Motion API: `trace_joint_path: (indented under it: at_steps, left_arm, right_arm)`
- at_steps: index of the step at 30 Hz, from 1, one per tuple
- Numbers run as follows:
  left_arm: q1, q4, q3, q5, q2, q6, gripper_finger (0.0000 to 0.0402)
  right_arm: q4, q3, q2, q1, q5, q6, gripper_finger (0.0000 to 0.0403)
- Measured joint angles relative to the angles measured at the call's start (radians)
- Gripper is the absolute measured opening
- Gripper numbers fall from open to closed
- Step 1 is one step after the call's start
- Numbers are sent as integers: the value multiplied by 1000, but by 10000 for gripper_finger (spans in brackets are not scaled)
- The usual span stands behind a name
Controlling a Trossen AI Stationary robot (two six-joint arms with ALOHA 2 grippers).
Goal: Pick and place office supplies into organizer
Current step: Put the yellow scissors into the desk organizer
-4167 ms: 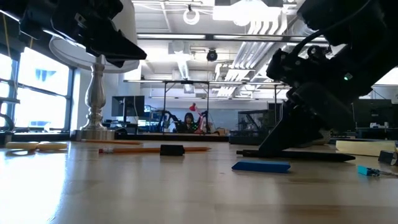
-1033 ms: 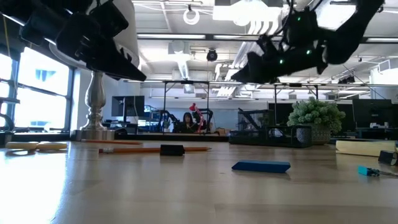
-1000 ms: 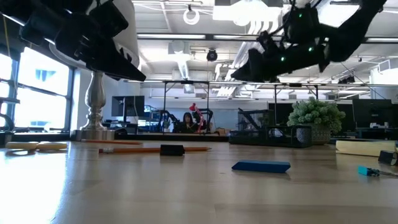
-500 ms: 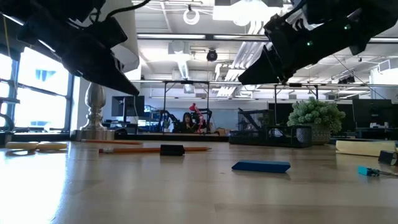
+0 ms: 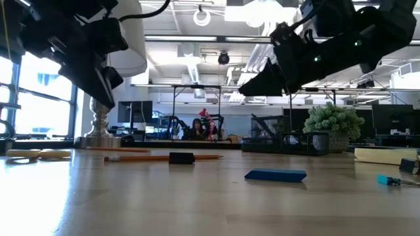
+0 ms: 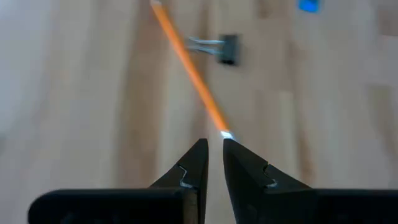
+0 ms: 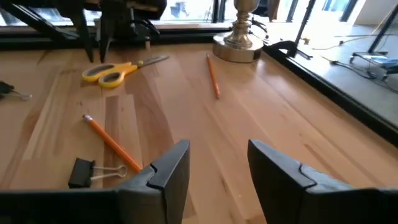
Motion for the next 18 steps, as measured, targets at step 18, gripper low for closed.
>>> trace_joint_path:
  at_steps: [18]
  left_arm:
    - [-13, -446, 137, 5, 23, 155, 40]
  right_arm:
    - [424, 0, 218, -75, -130, -148, 156]
